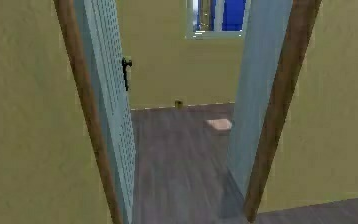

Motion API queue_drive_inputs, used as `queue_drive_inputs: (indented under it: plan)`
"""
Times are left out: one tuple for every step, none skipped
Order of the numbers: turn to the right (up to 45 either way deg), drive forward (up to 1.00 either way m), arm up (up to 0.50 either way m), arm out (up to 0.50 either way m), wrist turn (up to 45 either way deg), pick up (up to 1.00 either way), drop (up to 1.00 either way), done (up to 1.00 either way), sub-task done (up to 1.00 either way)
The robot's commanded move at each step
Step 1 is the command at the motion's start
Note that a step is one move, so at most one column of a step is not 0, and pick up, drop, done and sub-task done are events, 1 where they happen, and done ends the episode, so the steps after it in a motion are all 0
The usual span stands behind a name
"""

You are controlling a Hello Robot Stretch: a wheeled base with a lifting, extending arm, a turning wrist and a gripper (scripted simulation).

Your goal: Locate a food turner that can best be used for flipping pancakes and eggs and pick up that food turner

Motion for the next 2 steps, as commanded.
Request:
queue_drive_inputs:
  plan:
    - [0.0,1.00,0.00,0.00,0.0,0.00,0.00,0.00,0.00]
    - [3.0,0.00,0.00,0.00,0.0,0.00,0.00,0.00,0.00]
